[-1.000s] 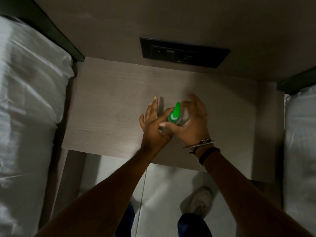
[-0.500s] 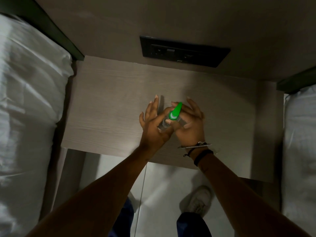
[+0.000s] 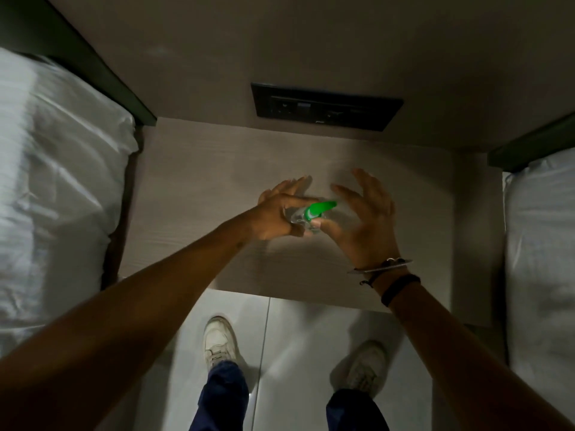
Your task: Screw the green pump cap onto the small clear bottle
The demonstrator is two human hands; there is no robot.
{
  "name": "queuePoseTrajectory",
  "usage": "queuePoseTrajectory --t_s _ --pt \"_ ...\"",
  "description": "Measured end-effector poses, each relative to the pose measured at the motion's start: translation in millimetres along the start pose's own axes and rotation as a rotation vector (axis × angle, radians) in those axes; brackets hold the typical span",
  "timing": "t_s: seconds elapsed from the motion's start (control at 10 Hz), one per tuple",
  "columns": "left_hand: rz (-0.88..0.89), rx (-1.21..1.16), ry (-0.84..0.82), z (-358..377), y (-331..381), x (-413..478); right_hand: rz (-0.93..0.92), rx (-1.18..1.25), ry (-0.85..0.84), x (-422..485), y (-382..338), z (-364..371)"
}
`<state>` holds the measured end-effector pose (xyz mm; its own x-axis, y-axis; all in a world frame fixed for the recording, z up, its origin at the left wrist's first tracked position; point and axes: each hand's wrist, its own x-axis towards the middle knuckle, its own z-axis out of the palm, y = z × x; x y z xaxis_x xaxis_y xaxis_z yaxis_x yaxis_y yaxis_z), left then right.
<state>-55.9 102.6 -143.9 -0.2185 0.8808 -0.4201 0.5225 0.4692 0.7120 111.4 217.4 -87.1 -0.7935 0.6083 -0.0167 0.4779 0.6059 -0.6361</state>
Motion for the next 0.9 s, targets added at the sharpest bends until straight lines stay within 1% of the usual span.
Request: queuePoseTrajectory --t_s 0.1,0.2,0.3,0.4,0.5,0.6,0.7,0.8,0.9 --pt "-0.032 -0.057 -0.044 -2.5 3.3 1.0 -0.079 -0.110 0.000 6.7 -12.7 -8.0" --pt "-0.052 -0.097 -0.050 -2.2 5.2 -1.4 -0.126 -0.240 -0.018 8.5 -23.4 -10.3" --pt "-0.072 -0.088 -0.030 -0.8 7.6 -5.9 -0.097 -0.339 -0.038 3.8 -36.1 -8.1" --pt "-0.061 -0.111 0.002 -0.2 10.3 -9.3 -0.045 -0.392 -0.028 -2.4 -51.6 0.8" --pt "-0.066 -0.096 0.027 -1.3 12.8 -8.6 0.140 -0.377 -0.065 0.0 -61.7 7.2" --pt "-0.091 -0.054 0.009 -2.3 11.2 -5.1 0.230 -0.404 -0.088 5.4 -61.8 8.7" --pt "-0.110 -0.033 -0.014 -1.6 11.6 -3.9 0.265 -0.387 -0.105 6.9 -60.2 9.1" --pt "-0.137 0.040 0.006 0.2 7.6 -5.1 0.283 -0.339 -0.124 1.4 -56.6 5.7" --pt "-0.133 0.084 0.027 -13.0 13.0 -20.9 0.351 -0.335 -0.031 -4.6 -54.6 -12.5"
